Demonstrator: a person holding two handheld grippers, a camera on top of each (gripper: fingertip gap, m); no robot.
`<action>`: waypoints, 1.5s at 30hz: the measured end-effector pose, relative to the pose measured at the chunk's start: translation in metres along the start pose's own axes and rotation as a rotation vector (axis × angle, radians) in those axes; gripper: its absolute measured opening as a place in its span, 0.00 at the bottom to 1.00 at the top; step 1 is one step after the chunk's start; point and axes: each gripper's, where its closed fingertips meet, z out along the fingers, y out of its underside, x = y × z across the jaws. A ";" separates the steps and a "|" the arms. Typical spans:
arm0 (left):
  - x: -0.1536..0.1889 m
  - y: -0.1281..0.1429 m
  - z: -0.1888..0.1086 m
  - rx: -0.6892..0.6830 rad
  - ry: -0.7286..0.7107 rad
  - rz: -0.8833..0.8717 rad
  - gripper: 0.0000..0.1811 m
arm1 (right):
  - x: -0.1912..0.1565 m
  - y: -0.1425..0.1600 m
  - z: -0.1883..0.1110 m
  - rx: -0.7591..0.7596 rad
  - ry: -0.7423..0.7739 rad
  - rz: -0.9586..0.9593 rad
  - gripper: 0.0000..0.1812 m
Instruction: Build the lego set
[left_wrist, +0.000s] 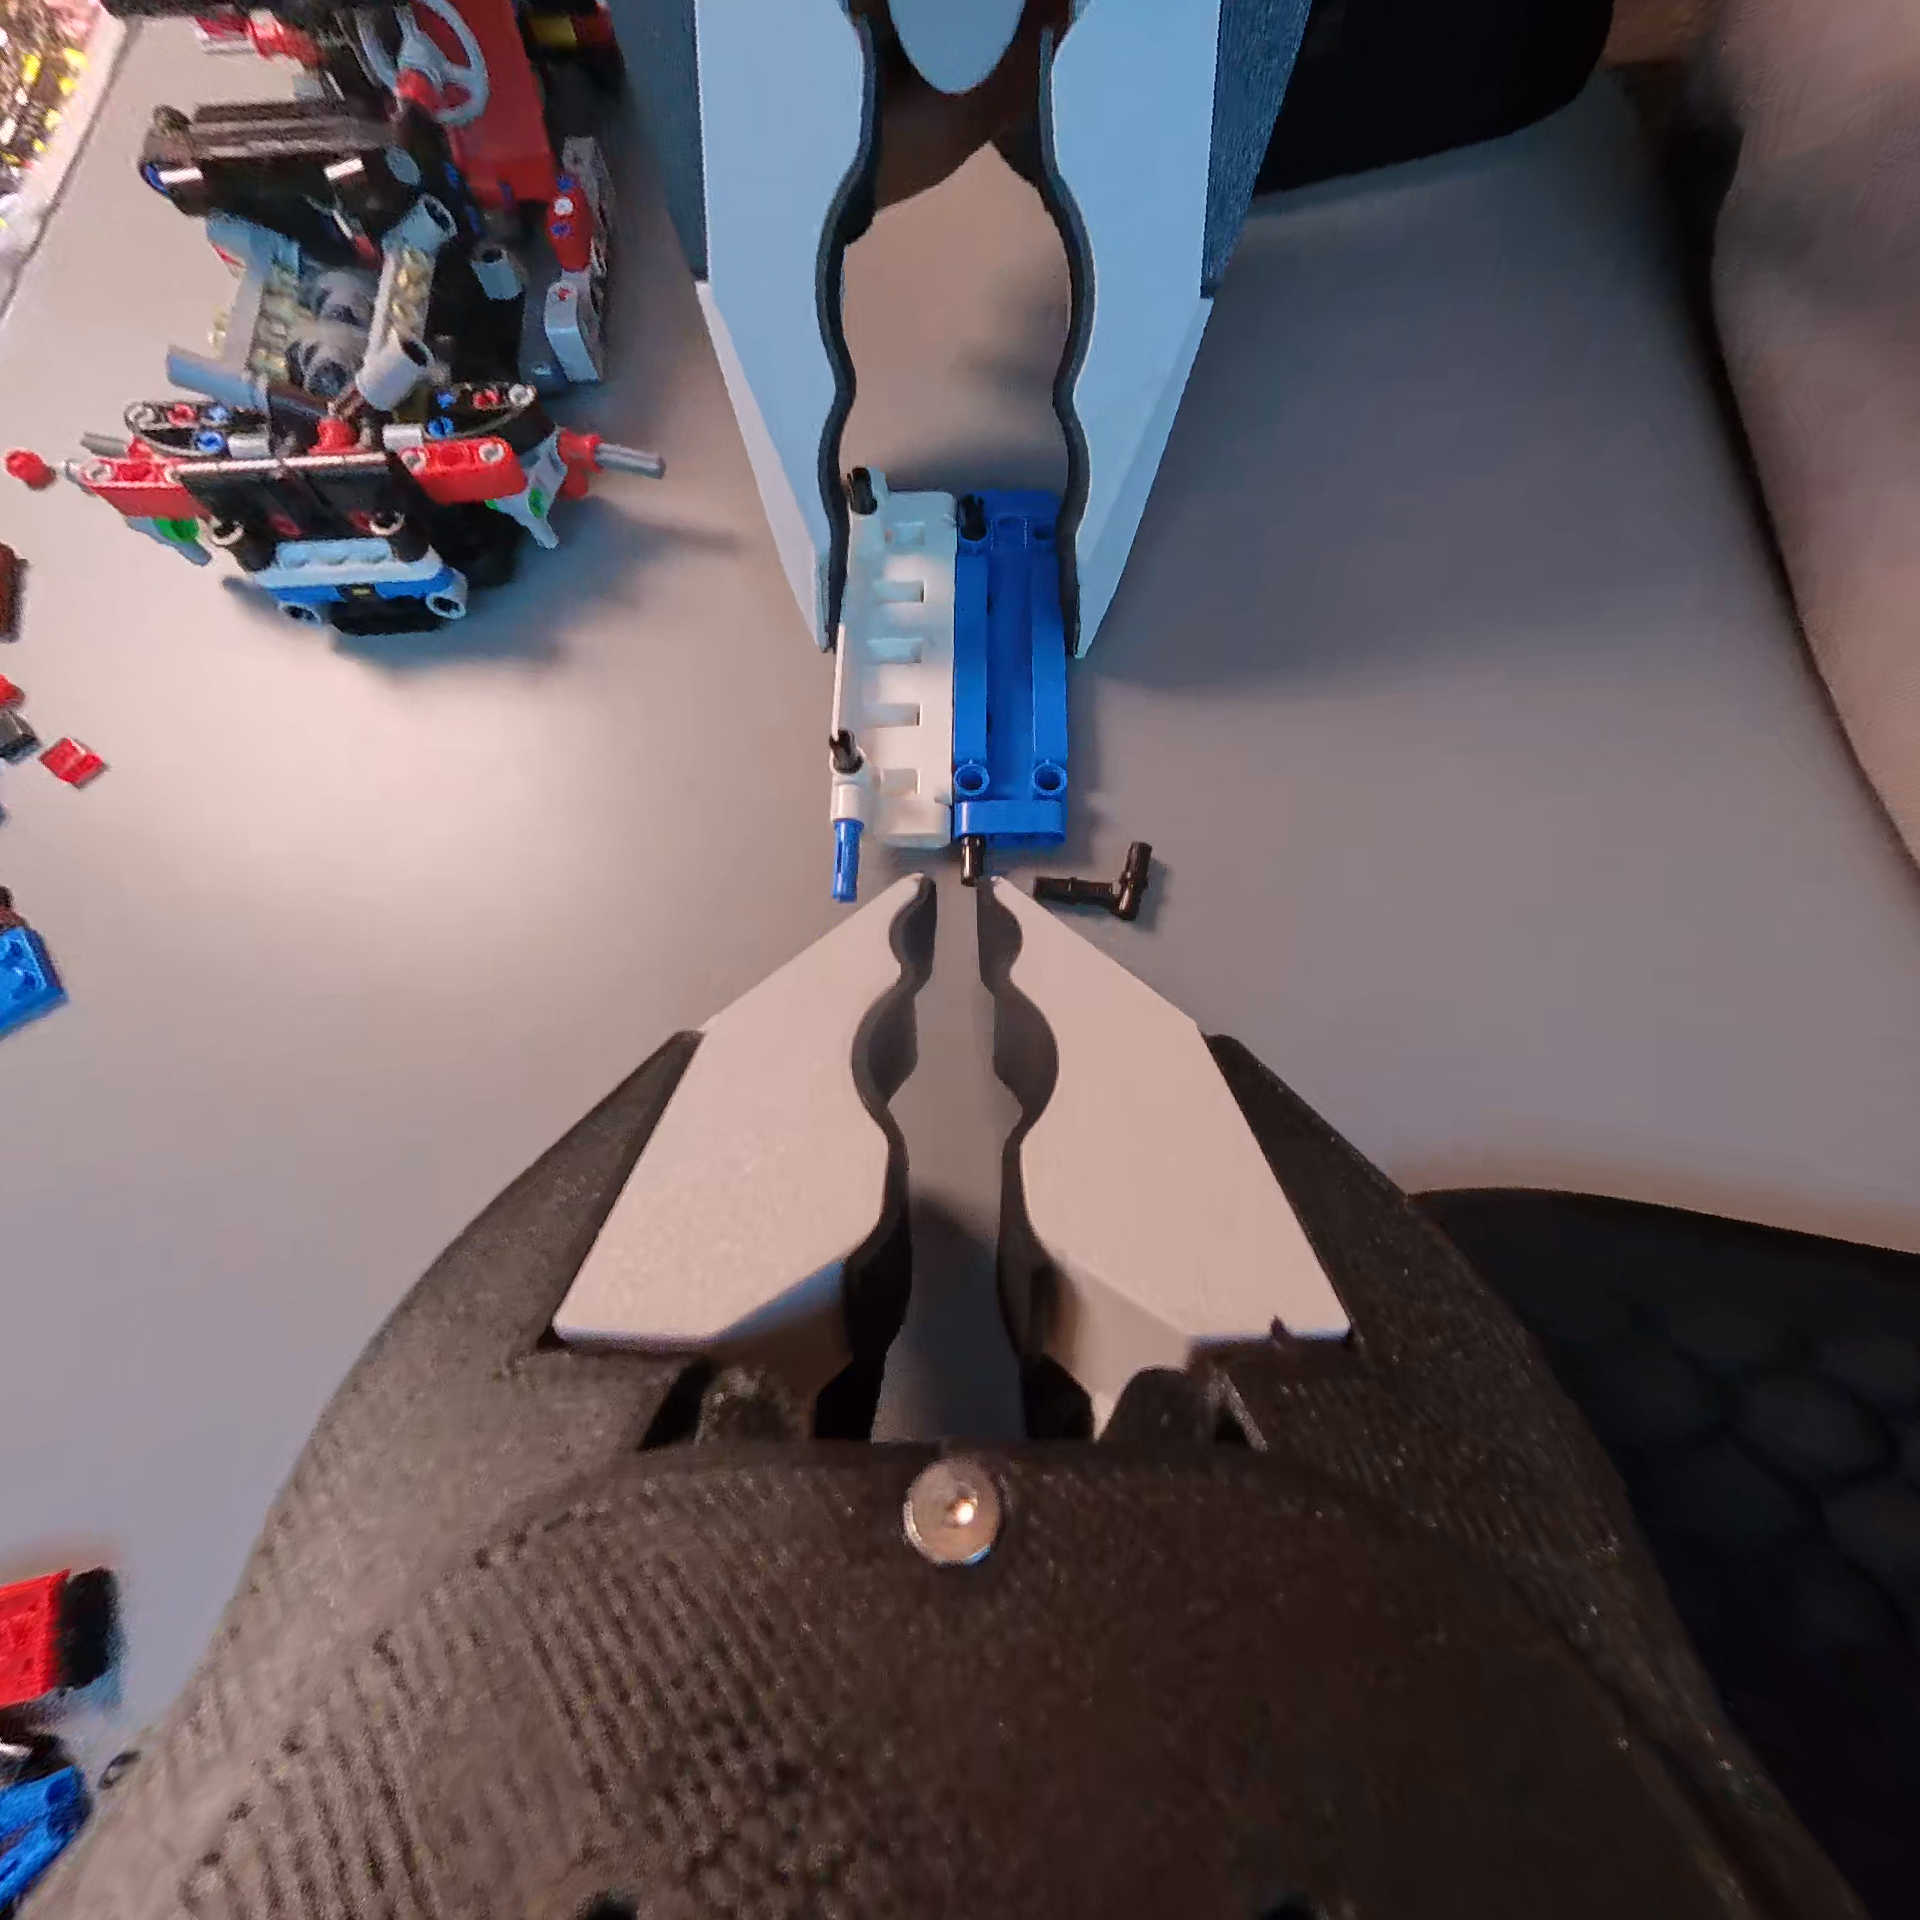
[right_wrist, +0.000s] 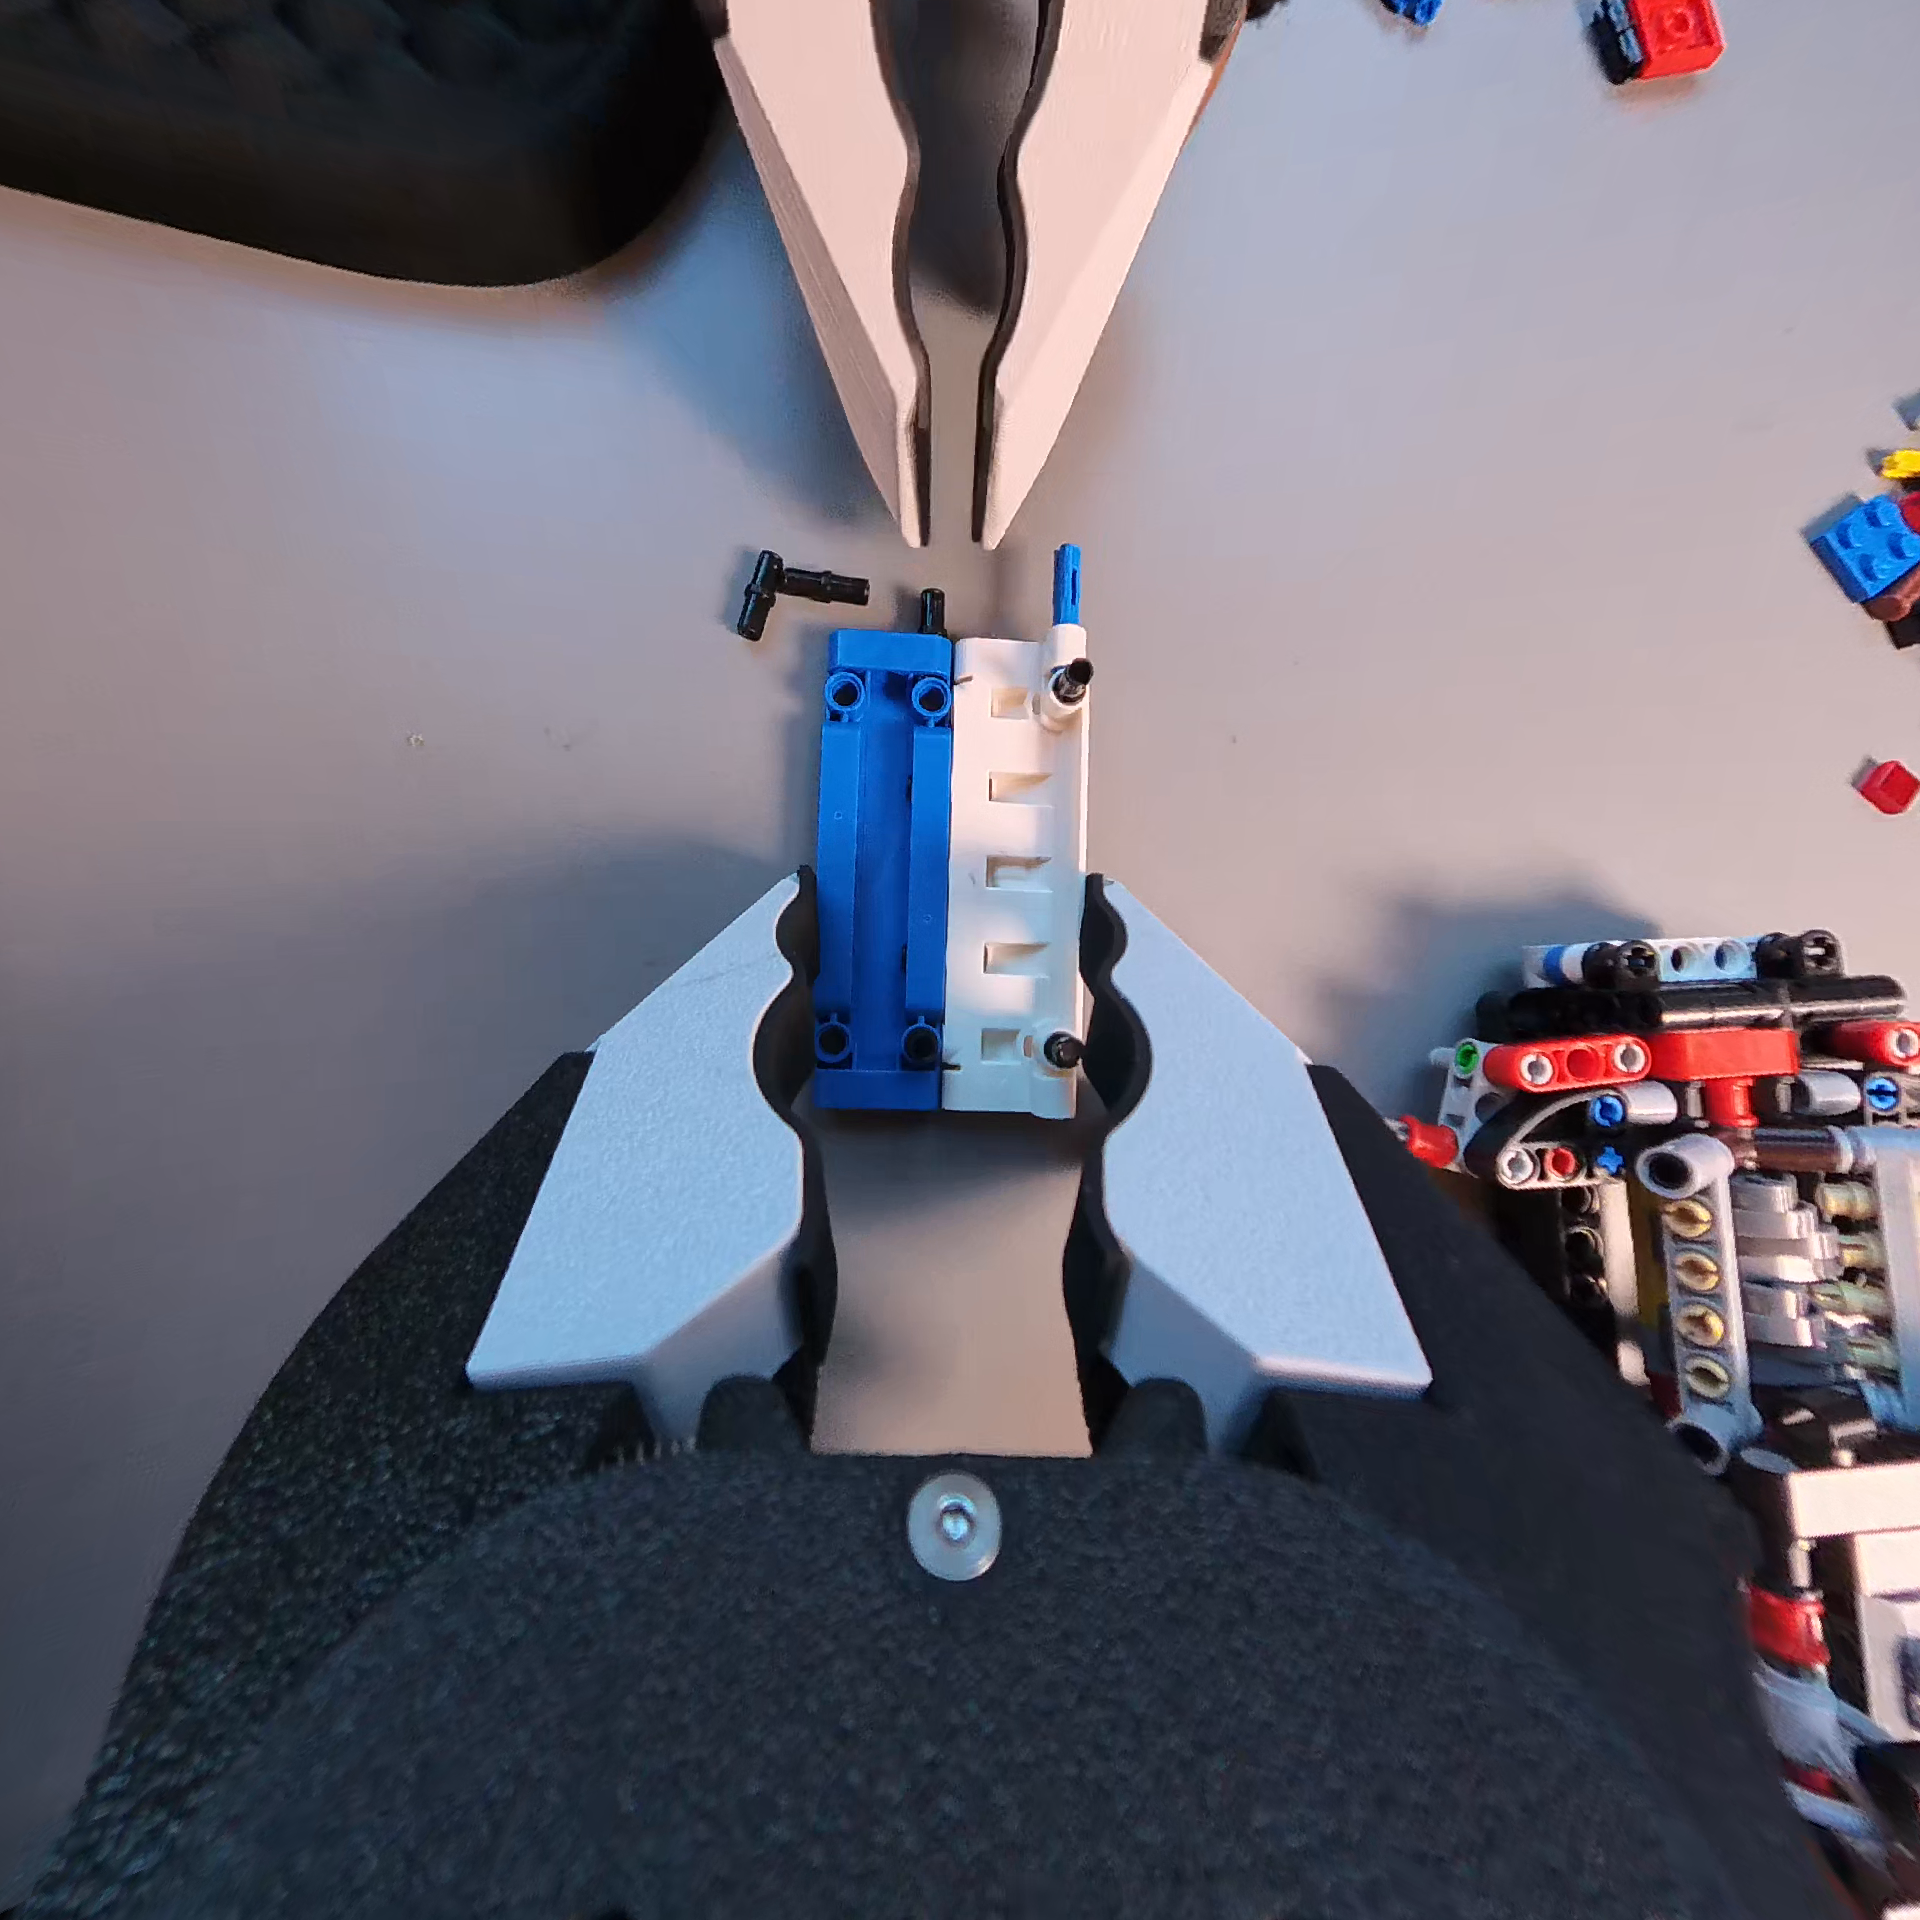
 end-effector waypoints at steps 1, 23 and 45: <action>0.002 0.003 0.002 -0.013 0.008 0.002 0.04 | 0.000 0.000 0.000 0.002 0.000 -0.001 0.27; 0.011 0.005 -0.004 0.030 0.051 0.054 0.10 | -0.003 0.015 -0.012 0.003 0.038 0.036 0.27; 0.032 0.010 0.001 -0.047 0.164 0.107 0.12 | -0.005 0.023 -0.018 0.009 0.066 0.088 0.27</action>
